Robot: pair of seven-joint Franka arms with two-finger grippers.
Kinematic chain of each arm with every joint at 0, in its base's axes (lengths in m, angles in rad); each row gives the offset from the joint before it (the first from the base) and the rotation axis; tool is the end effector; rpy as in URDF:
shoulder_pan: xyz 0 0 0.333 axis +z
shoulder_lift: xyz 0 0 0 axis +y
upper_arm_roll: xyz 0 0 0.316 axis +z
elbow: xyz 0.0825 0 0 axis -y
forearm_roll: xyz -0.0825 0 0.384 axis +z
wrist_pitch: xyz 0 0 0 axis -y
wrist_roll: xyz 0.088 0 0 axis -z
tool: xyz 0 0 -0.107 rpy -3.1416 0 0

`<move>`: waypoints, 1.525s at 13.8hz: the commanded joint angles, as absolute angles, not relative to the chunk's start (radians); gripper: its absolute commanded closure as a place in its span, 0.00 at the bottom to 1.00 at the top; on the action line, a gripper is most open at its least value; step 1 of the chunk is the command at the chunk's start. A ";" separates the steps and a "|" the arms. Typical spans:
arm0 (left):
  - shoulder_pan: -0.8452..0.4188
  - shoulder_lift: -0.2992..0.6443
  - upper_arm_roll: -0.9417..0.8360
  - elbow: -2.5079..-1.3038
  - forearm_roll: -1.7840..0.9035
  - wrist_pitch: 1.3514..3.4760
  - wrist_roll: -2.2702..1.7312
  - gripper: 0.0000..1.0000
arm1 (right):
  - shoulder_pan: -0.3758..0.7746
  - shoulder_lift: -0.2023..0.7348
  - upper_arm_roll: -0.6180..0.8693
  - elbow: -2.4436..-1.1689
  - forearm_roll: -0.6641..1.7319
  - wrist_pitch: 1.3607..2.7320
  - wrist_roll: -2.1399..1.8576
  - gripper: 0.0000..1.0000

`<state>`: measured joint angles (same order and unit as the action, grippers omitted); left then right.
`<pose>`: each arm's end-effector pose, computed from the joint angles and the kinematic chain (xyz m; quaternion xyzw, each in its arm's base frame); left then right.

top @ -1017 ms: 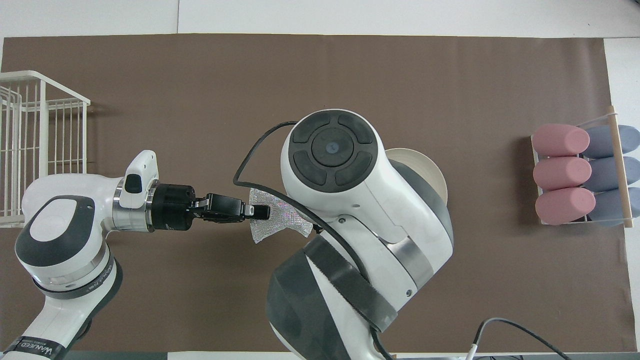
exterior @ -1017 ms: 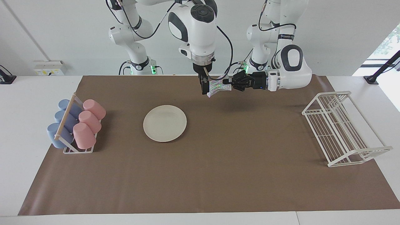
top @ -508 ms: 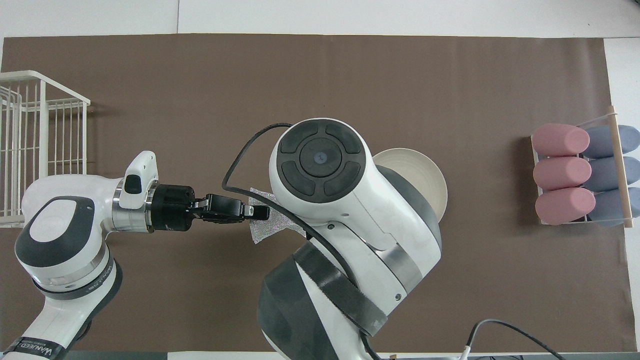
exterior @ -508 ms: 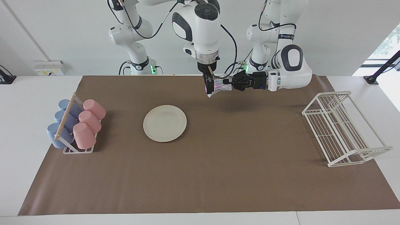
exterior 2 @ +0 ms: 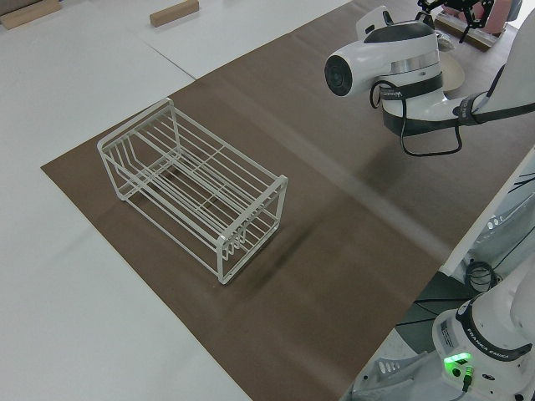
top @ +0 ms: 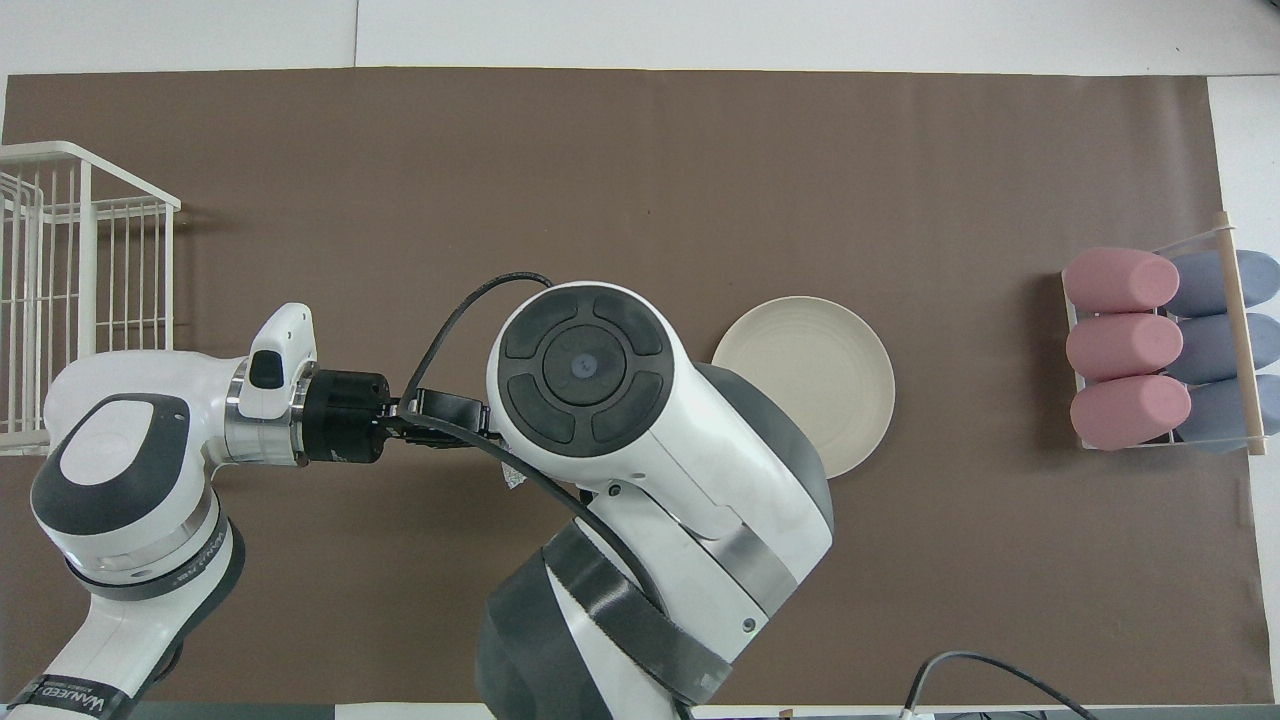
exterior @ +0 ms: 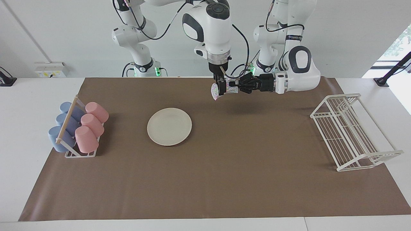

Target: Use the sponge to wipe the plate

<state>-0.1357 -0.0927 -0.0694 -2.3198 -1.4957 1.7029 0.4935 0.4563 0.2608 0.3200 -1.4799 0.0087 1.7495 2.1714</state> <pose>0.4541 -0.1911 0.4182 0.7568 0.0031 -0.0972 0.6463 0.4720 0.4325 0.5347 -0.7616 0.6464 0.0436 0.0152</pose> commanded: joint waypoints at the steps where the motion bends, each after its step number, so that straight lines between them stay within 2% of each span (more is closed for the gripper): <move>1: -0.147 -0.127 -0.060 -2.355 -1.519 1.721 0.509 1.00 | 0.442 0.255 0.327 -1.502 0.021 1.773 2.187 0.00; 10: -0.149 -0.129 -0.058 -2.358 -1.519 1.718 0.509 1.00 | 0.440 0.255 0.325 -1.508 0.046 1.793 2.204 0.00; 13: -0.147 -0.129 -0.058 -2.358 -1.517 1.712 0.509 1.00 | 0.442 0.250 0.325 -1.528 0.049 1.839 2.243 0.00; 14: -0.146 -0.129 -0.057 -2.358 -1.517 1.710 0.509 1.00 | 0.440 0.242 0.325 -1.545 0.049 1.842 2.240 0.17; 15: -0.146 -0.129 -0.057 -2.358 -1.517 1.710 0.509 1.00 | 0.440 0.235 0.325 -1.561 0.049 1.845 2.240 0.40; 16: -0.146 -0.129 -0.057 -2.358 -1.517 1.710 0.509 1.00 | 0.440 0.233 0.325 -1.571 0.049 1.851 2.240 0.51; 20: -0.146 -0.129 -0.057 -2.358 -1.517 1.709 0.509 1.00 | 0.434 0.225 0.325 -1.582 0.049 1.861 2.246 0.57; 21: -0.147 -0.130 -0.057 -2.358 -1.517 1.709 0.509 1.00 | 0.433 0.225 0.325 -1.583 0.049 1.861 2.247 0.70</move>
